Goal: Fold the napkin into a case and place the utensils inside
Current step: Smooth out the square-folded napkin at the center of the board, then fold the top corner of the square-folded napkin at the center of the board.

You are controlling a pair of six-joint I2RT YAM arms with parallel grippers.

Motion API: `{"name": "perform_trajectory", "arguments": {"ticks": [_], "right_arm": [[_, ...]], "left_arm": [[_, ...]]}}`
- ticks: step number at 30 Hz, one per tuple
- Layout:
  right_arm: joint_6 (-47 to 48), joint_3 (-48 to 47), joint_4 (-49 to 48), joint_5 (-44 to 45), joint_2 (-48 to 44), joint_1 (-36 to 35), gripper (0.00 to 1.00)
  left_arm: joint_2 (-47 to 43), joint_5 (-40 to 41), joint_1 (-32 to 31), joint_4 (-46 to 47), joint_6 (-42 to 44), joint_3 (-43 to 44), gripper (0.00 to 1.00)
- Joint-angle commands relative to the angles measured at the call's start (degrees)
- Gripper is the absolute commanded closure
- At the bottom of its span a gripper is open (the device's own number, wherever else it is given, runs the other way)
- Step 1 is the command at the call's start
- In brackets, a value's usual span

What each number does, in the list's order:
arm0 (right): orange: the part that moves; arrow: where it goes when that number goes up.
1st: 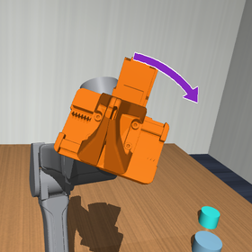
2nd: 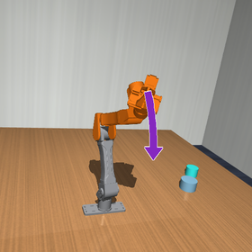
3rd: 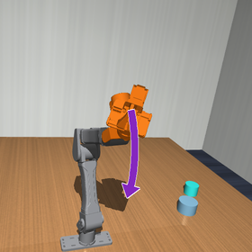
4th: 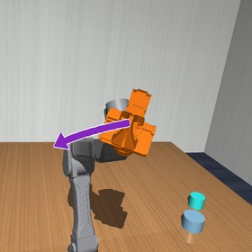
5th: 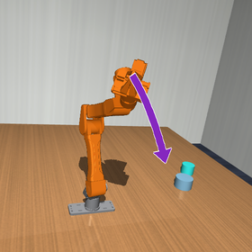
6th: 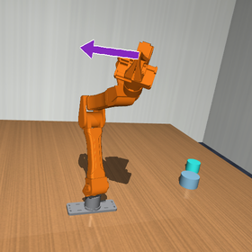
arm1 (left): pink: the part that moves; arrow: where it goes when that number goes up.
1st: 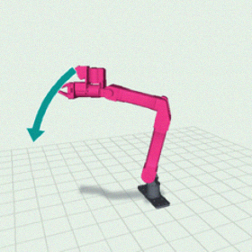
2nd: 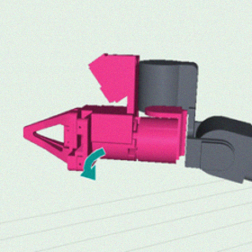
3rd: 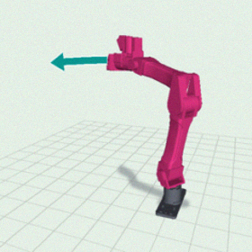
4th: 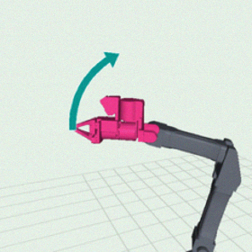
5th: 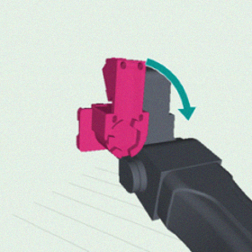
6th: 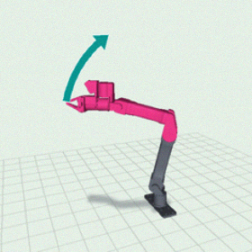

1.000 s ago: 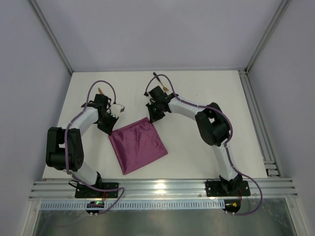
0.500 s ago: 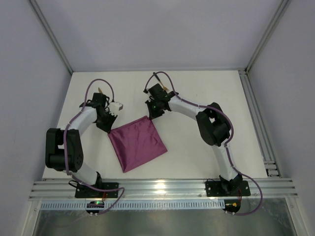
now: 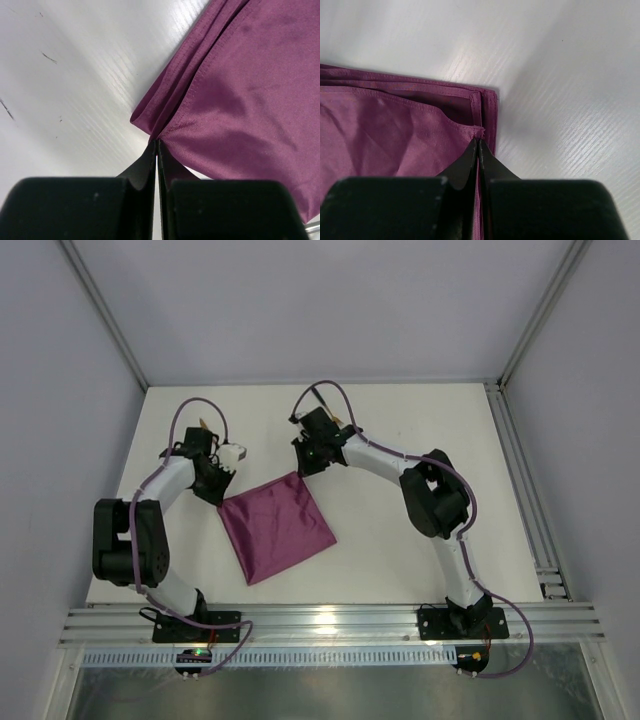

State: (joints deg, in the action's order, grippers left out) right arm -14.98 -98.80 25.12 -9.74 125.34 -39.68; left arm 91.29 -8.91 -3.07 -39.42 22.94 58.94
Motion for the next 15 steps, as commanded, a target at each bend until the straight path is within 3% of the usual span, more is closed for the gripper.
{"name": "perform_trajectory", "arguments": {"ticks": [1,6,15], "right_arm": [[-1.2,-3.0,-2.9,1.8,-0.4,-0.3,0.96],[-2.2,-4.2,-3.6,3.2,2.0,-0.3,0.96],[-1.4,-2.6,-5.4,4.7,-0.4,-1.0,0.96]], "left_arm": [[2.0,1.3,1.0,3.6,0.0,1.4,1.0],[6.6,1.6,1.1,5.7,-0.1,1.9,1.0],[7.1,1.1,1.1,7.1,-0.7,2.2,0.96]]}}
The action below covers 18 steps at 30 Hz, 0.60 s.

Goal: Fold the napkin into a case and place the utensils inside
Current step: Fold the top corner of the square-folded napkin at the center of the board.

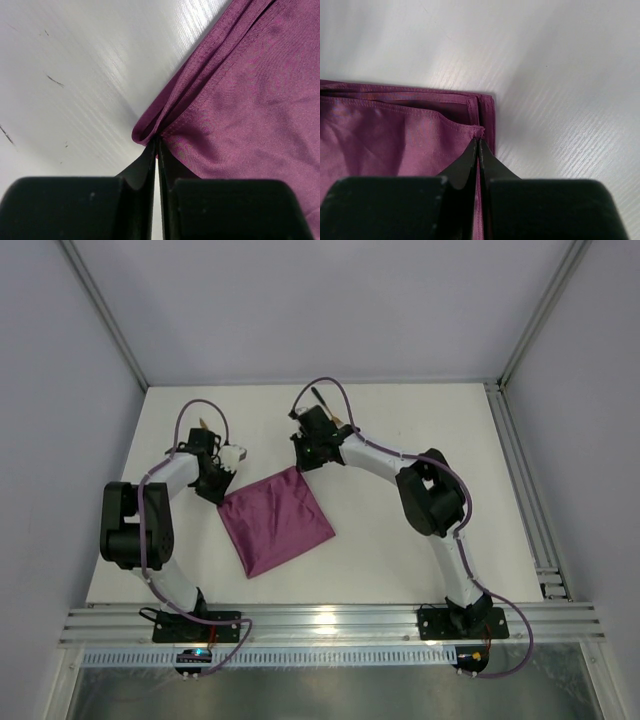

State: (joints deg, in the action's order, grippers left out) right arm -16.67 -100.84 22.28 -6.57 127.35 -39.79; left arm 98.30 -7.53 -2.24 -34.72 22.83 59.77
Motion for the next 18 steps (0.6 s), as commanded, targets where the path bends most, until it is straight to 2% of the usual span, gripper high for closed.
{"name": "perform_trajectory", "arguments": {"ticks": [1,10,18], "right_arm": [[0.6,-0.2,-2.7,1.9,-2.8,-1.3,0.96],[3.8,10.7,-7.0,6.2,-13.0,-10.0,0.96],[0.0,18.3,-8.8,6.1,-16.8,-18.6,0.96]], "left_arm": [[-0.2,-0.4,0.3,2.4,-0.7,1.3,0.96],[-1.5,-0.9,0.3,2.6,-1.2,1.2,0.96],[-1.0,-1.3,0.2,3.3,-1.8,1.1,0.96]]}}
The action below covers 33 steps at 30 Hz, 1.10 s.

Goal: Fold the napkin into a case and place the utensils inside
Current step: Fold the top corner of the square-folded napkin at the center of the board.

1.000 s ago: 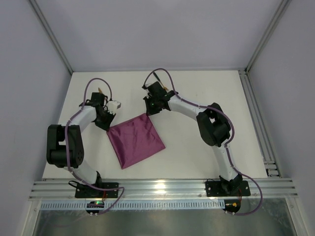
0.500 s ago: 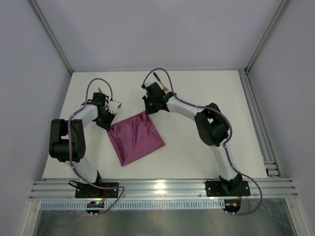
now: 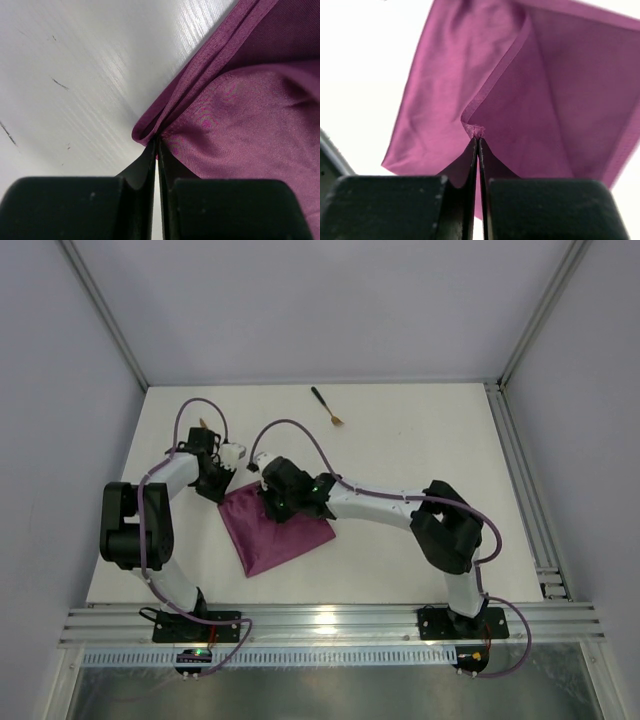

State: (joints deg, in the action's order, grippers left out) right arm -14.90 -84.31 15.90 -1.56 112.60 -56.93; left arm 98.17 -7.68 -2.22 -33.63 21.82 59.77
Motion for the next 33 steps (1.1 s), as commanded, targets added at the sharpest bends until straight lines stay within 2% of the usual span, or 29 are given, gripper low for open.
{"name": "perform_trajectory", "arguments": {"ticks": [1,14,33], "right_arm": [[-2.8,2.0,-2.6,1.1,-1.9,-3.1,0.96],[-7.9,1.1,-2.8,-1.6,1.2,-12.0,0.96],[-6.8,0.3,-2.1,-4.8,5.3,-13.6,0.96]], "left_arm": [[-1.0,-1.2,0.3,2.2,-0.8,1.1,0.96],[-1.1,-1.6,0.3,2.4,-1.3,1.1,0.97],[-1.5,-1.8,0.3,1.8,-1.3,1.6,0.96]]}}
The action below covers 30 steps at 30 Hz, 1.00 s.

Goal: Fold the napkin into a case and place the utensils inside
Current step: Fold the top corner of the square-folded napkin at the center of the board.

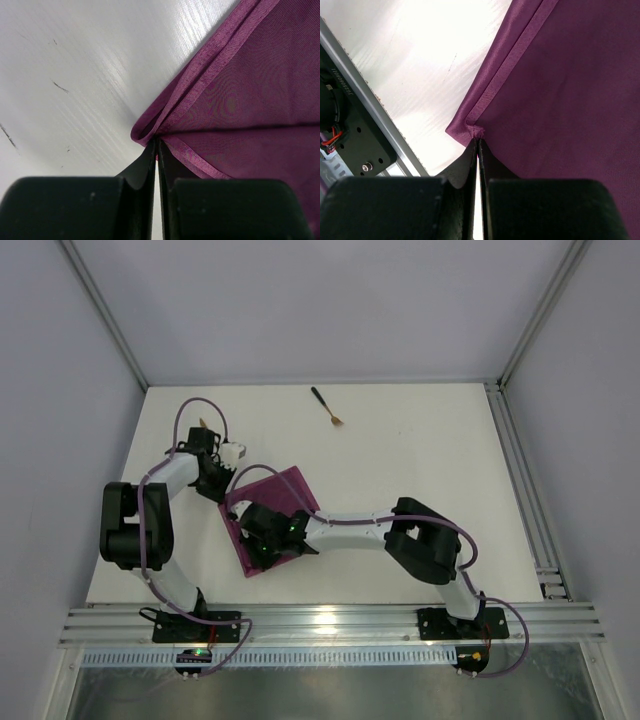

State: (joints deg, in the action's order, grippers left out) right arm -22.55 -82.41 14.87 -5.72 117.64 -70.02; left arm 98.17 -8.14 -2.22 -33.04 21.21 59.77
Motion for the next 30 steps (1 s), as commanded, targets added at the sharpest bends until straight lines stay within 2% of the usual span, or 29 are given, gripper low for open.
{"name": "perform_trajectory", "arguments": {"ticks": [1,9,14,17,24,30], "right_arm": [[0.9,-1.6,-0.8,-0.5,0.3,-0.5,0.96],[1.5,-2.3,-0.6,-0.8,2.0,-0.5,0.96],[1.9,-2.2,-0.4,-0.3,1.4,-0.5,0.95],[2.2,-2.8,-0.4,-0.4,1.4,-0.5,0.95],[2.8,-3.2,-0.1,0.4,1.9,-0.5,0.94],[3.4,-3.4,-0.3,0.0,2.0,-0.5,0.93]], "left_arm": [[-1.6,-1.4,0.3,1.1,-0.6,1.6,0.96],[-2.6,-1.2,0.3,0.4,-0.7,2.1,0.9],[-3.9,-0.5,0.3,-1.7,-0.6,3.8,0.73],[-5.4,0.0,0.2,-3.3,-0.6,4.8,0.66],[-8.9,0.4,0.3,-6.6,-0.2,6.1,0.61],[-7.8,-3.7,0.3,-6.6,-2.1,6.2,0.59]]}}
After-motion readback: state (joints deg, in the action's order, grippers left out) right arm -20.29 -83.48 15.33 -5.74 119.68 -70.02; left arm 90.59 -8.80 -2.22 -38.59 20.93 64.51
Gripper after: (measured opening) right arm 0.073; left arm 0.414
